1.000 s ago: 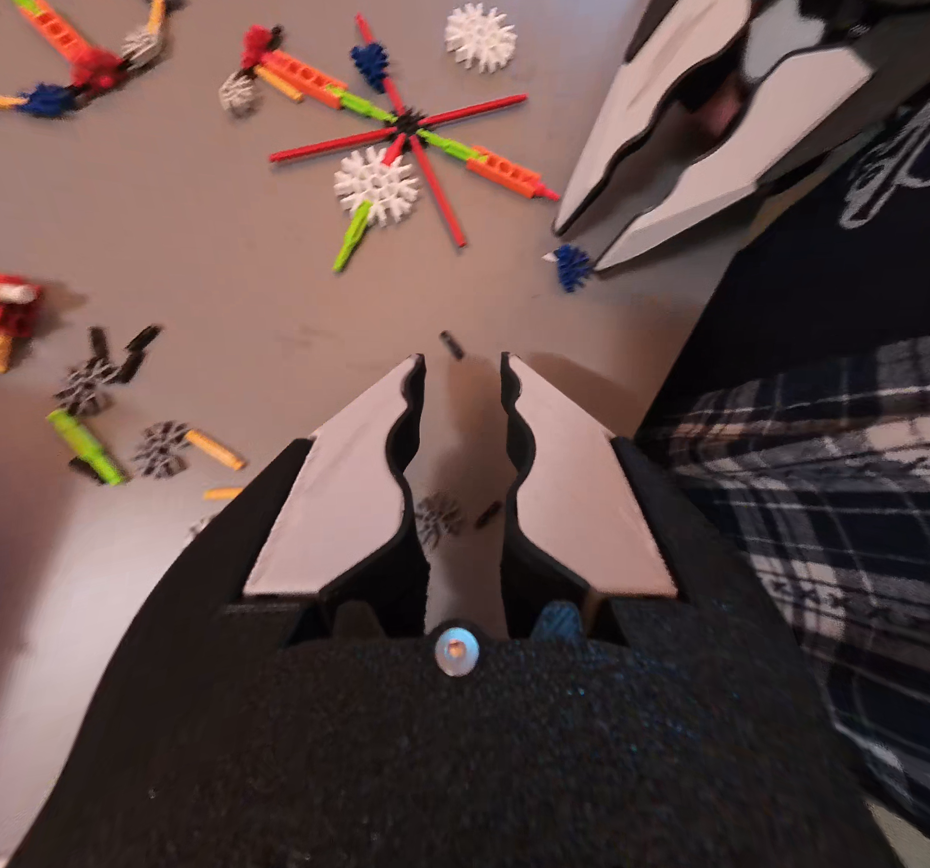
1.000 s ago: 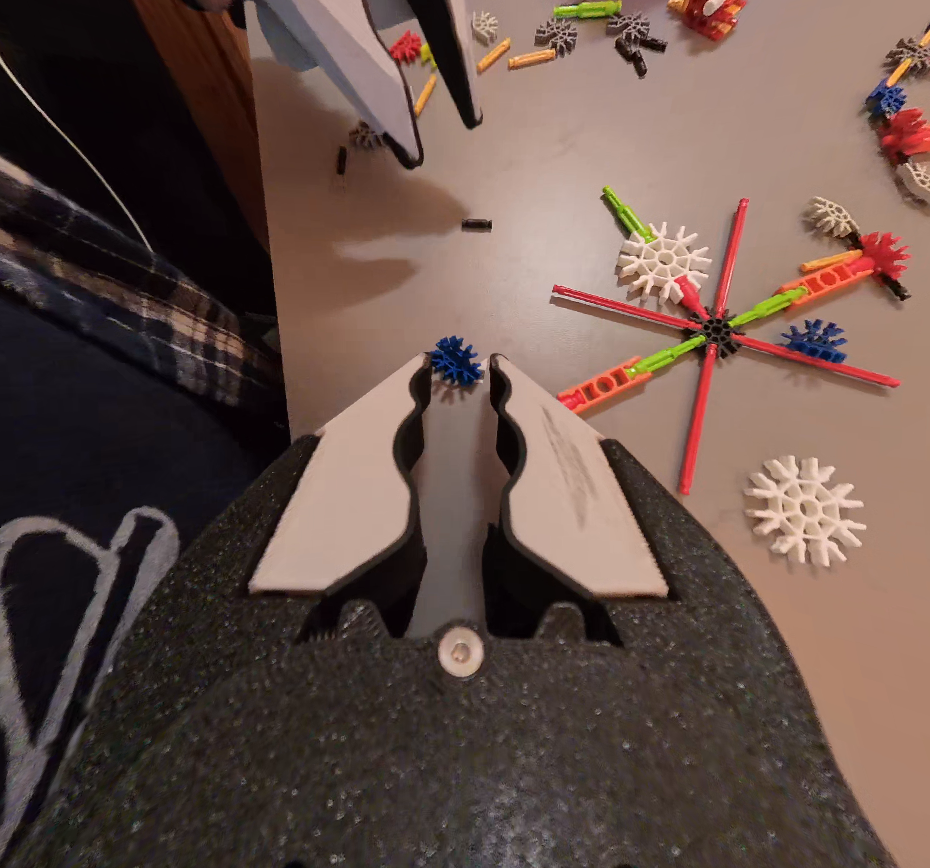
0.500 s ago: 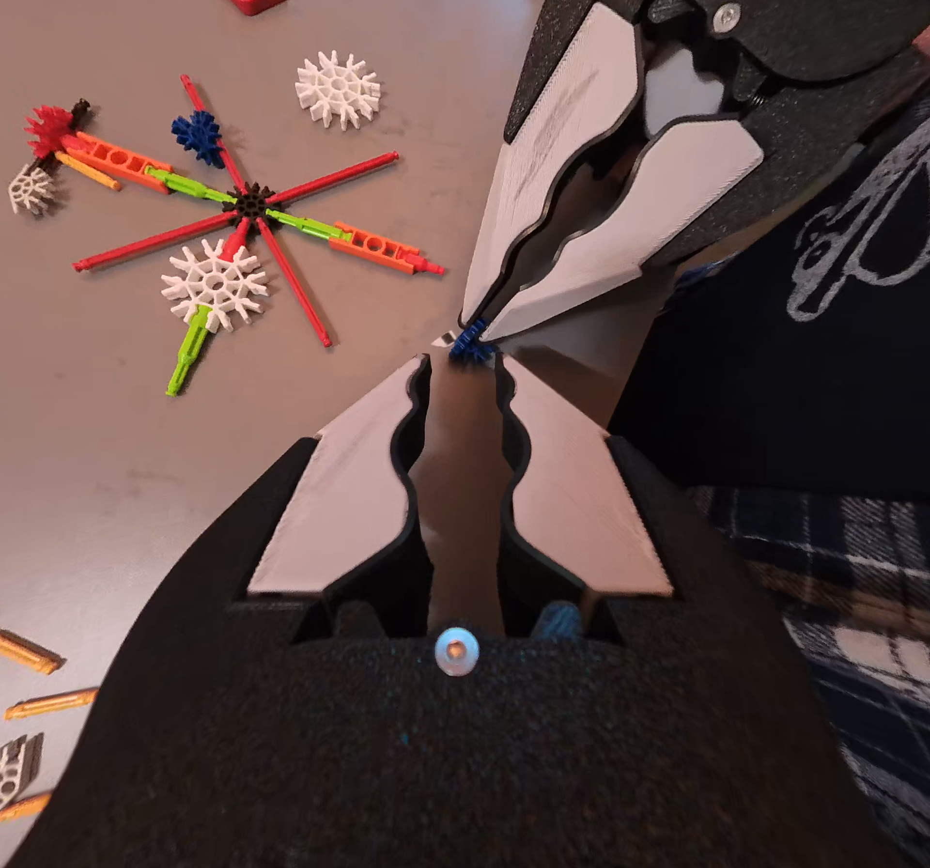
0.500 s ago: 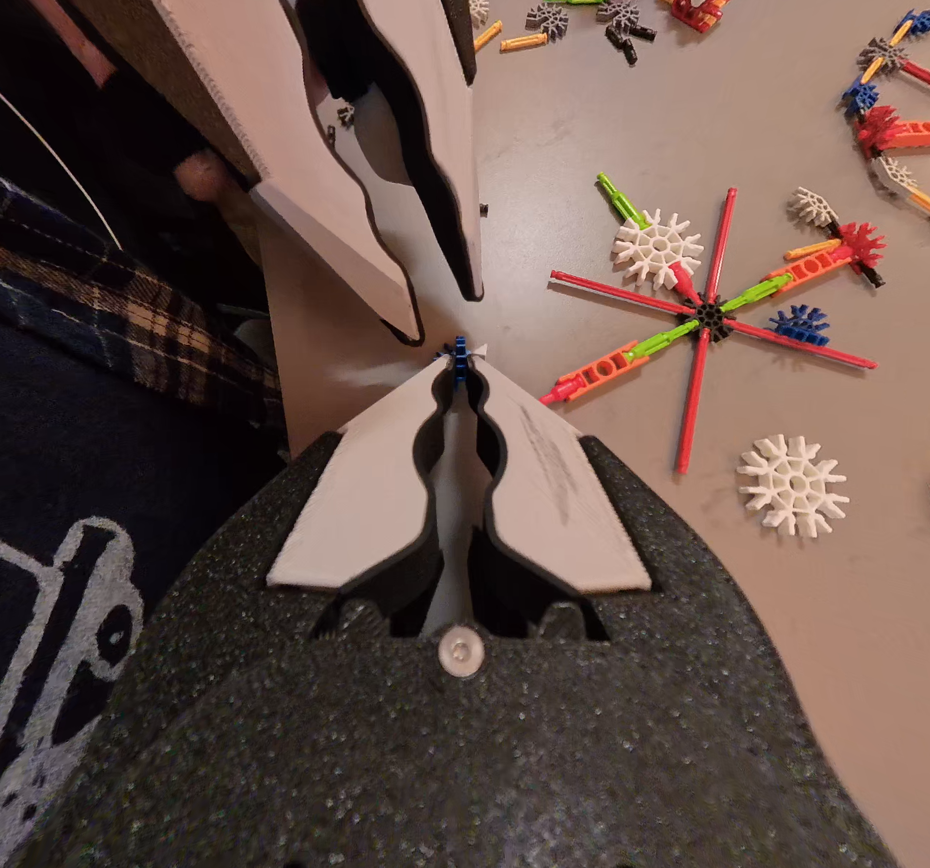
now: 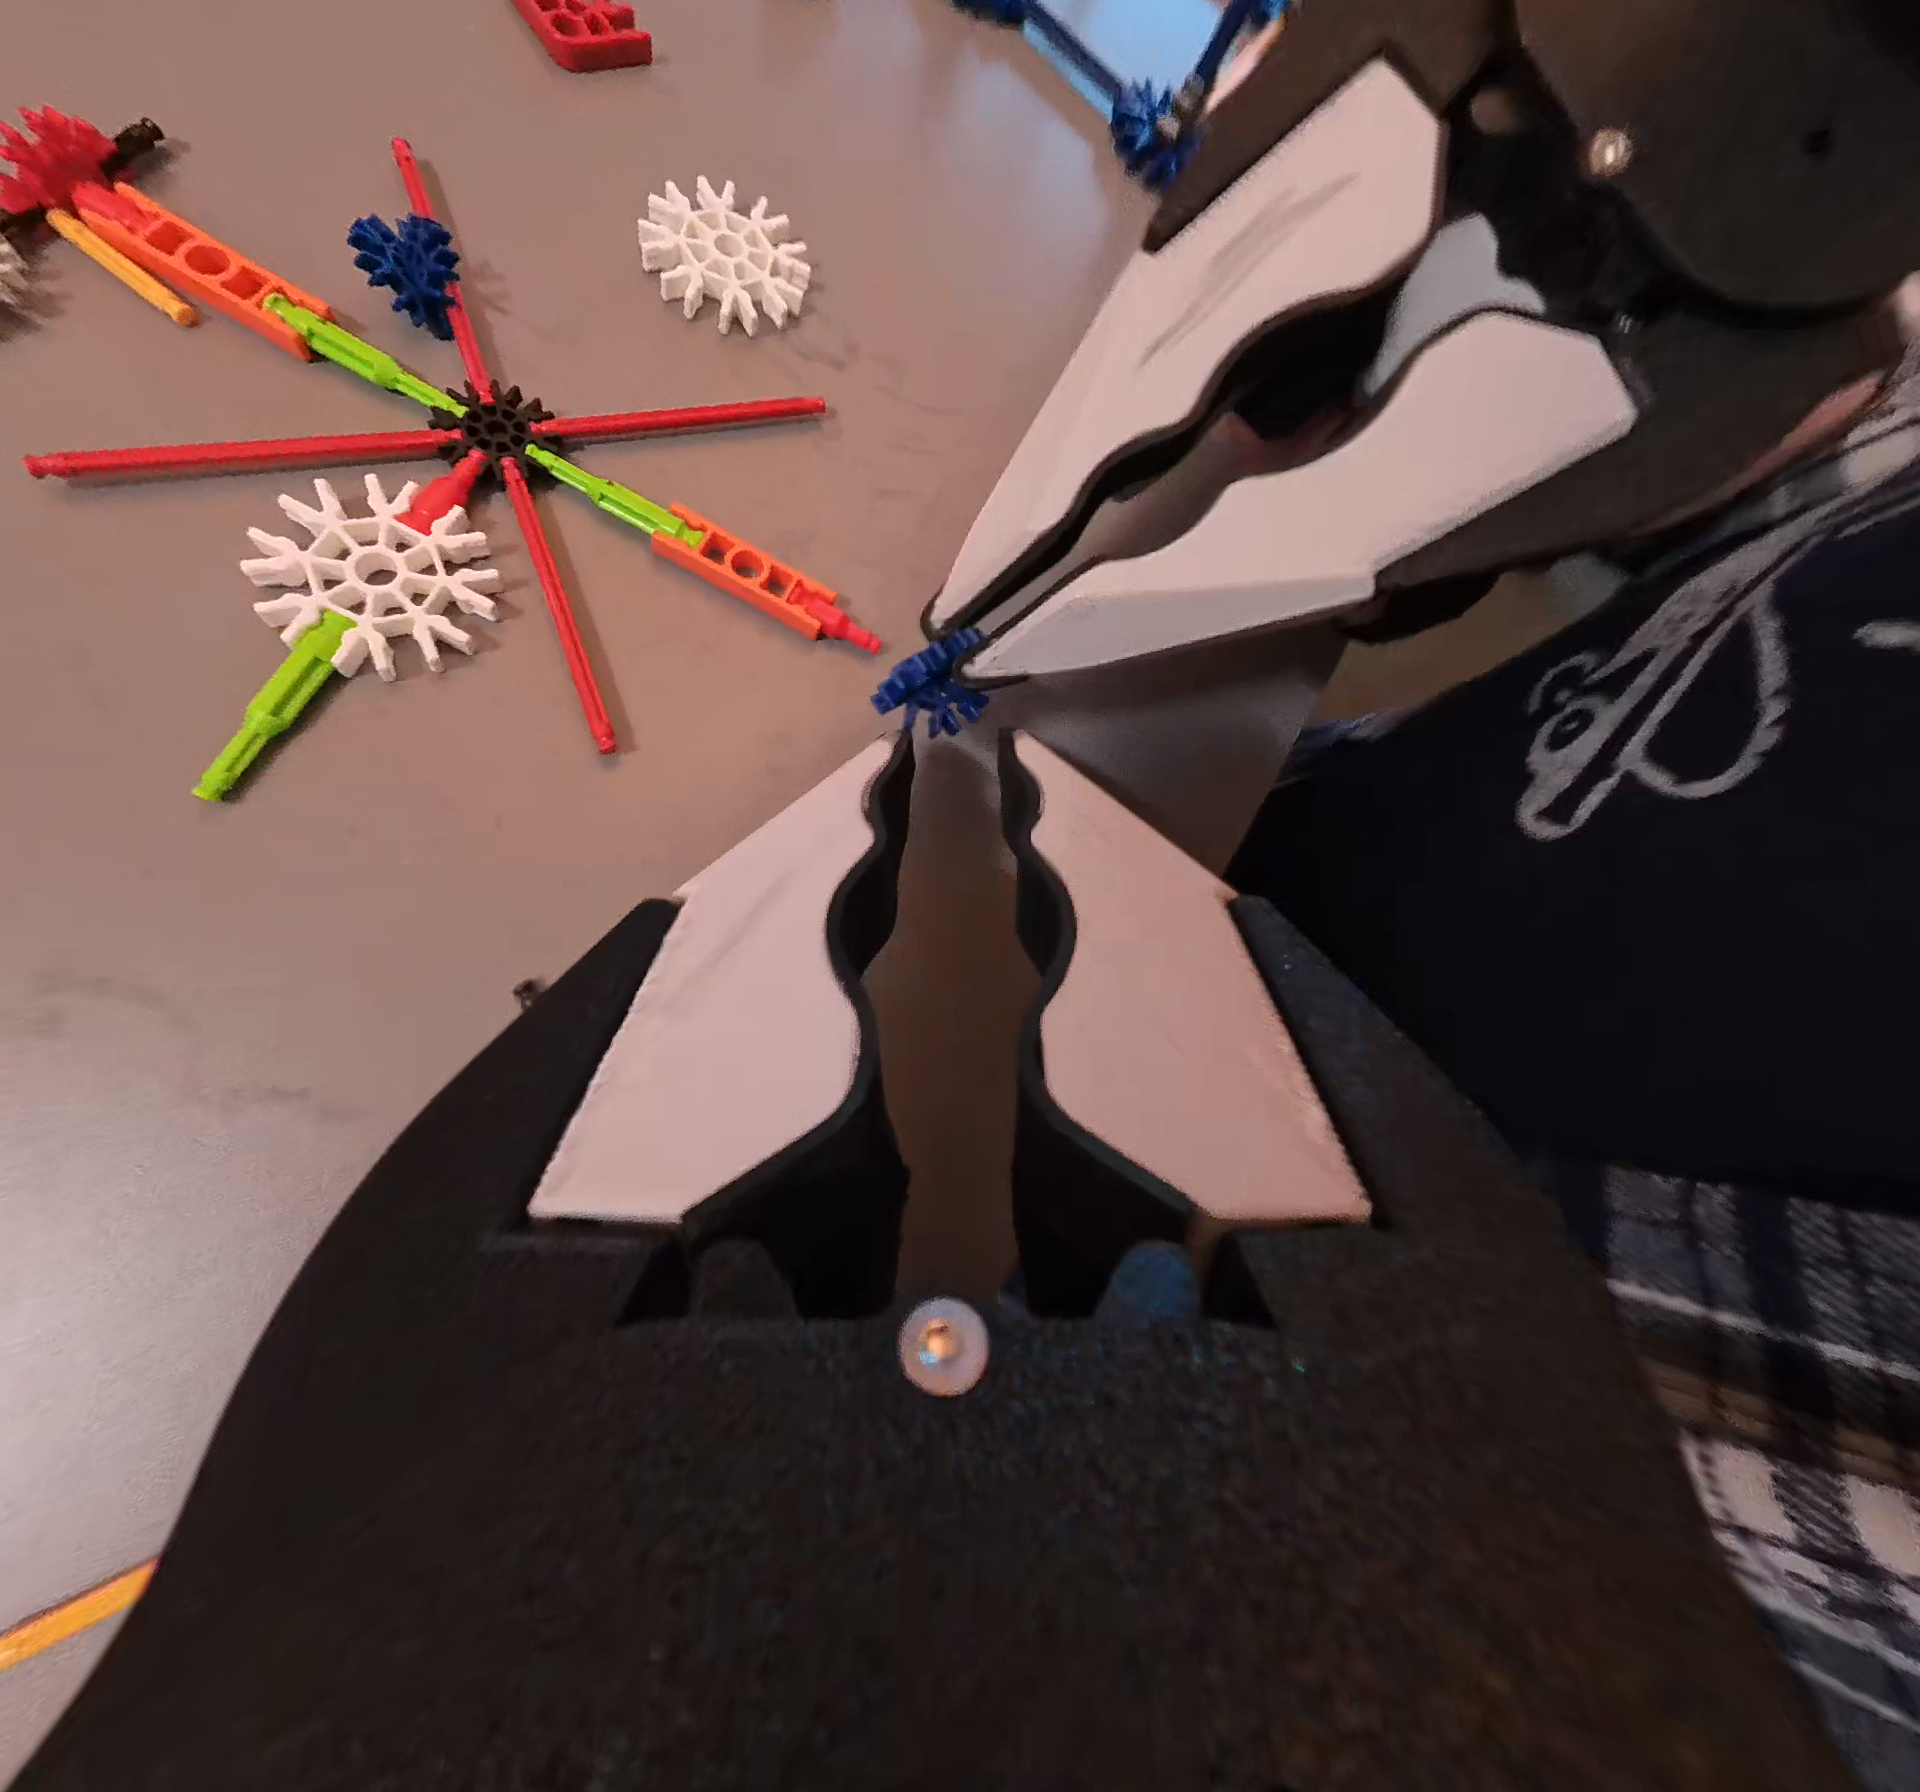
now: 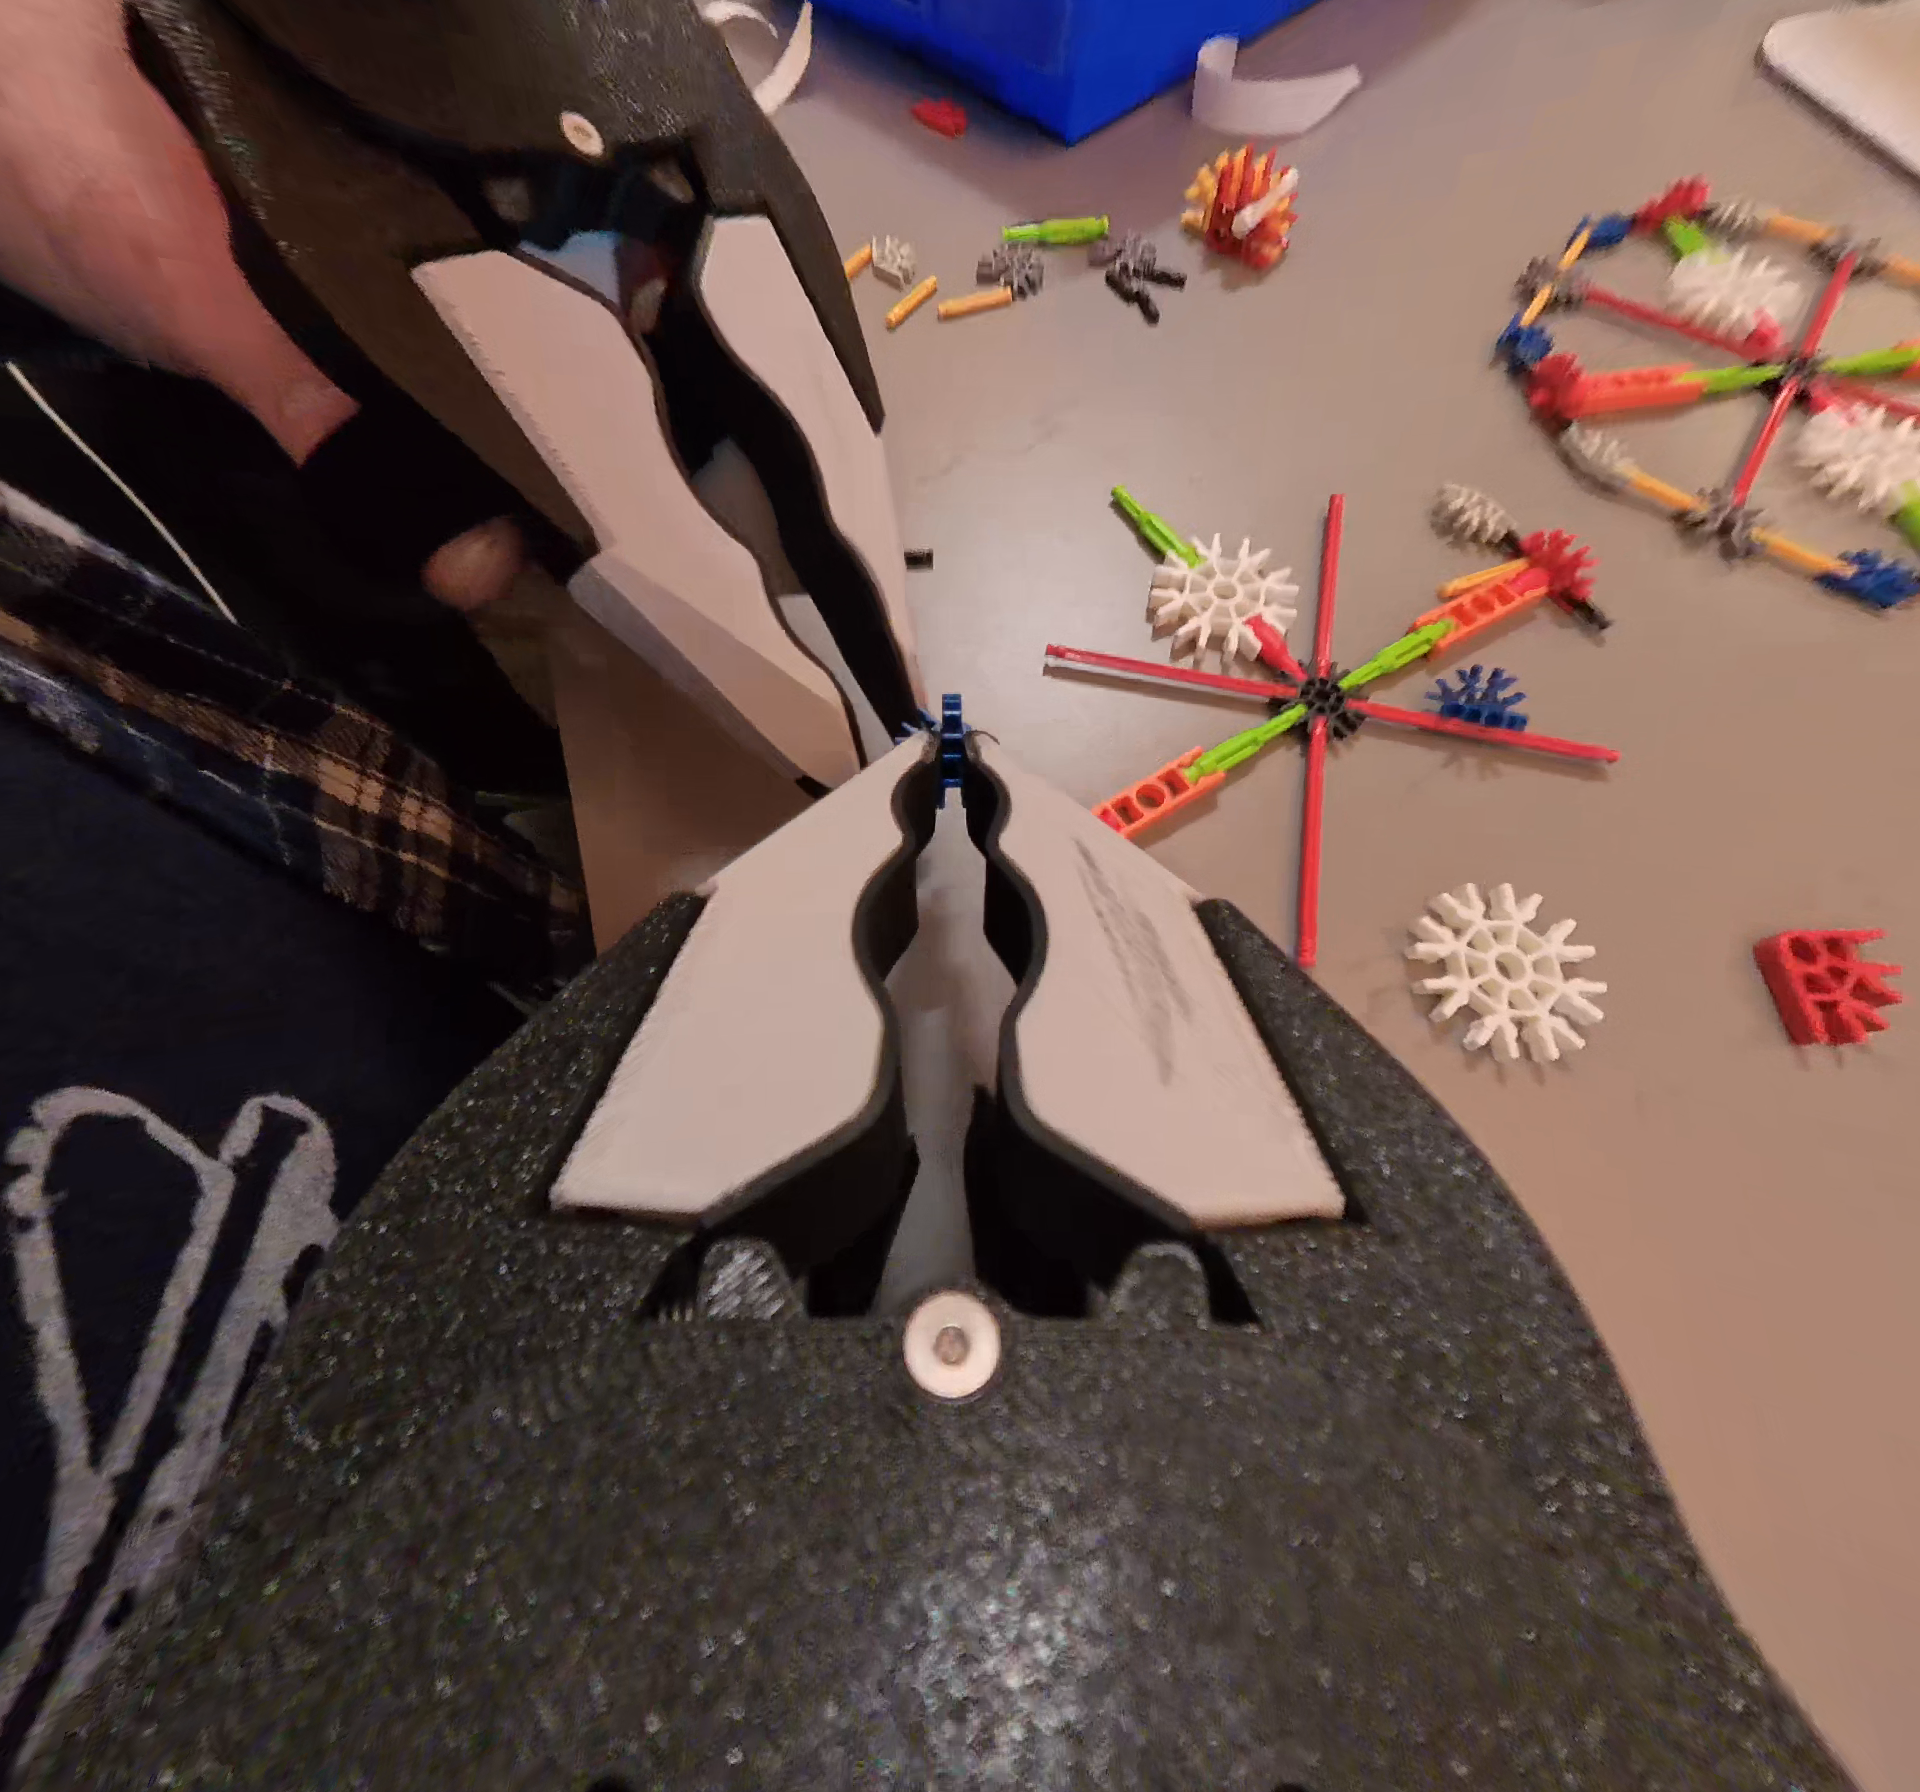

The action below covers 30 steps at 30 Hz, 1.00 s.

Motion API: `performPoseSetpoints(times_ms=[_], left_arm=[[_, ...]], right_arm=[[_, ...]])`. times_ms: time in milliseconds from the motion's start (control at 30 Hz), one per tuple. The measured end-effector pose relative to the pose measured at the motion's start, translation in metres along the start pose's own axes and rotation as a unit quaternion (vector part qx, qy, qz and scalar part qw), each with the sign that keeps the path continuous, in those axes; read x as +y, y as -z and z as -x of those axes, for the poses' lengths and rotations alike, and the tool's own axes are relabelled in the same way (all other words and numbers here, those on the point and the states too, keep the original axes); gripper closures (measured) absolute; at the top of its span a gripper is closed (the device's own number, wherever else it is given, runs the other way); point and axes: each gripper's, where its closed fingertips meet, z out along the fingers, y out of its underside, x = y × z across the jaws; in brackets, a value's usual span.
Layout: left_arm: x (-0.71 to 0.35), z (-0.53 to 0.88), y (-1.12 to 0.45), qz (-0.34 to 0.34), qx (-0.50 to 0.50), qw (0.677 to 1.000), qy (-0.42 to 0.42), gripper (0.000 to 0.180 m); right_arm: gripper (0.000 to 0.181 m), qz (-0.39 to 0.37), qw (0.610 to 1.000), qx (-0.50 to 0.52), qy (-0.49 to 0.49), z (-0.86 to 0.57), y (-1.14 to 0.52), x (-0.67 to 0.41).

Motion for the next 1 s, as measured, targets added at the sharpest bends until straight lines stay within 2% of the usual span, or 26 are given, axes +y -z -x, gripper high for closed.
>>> performPoseSetpoints(times_ms=[233,467,800,1000], left_arm=[[-0.029,-0.012,0.012,-0.105,0.09,0.981,0.134,0.169],[-0.042,-0.02,0.017,-0.17,0.145,0.95,0.216,0.176],[-0.049,-0.021,0.016,-0.204,0.154,0.938,0.234,0.179],[-0.049,-0.019,0.013,-0.197,0.127,0.95,0.204,0.179]], right_arm=[[0.178,-0.065,0.998,0.014,0.018,-0.004,0.013,-0.023],[0.178,-0.102,0.994,0.021,0.026,-0.005,0.022,-0.034],[0.177,-0.122,0.992,0.021,0.004,-0.009,0.028,-0.035],[0.177,-0.126,0.991,-0.002,-0.04,-0.009,0.031,-0.031]])
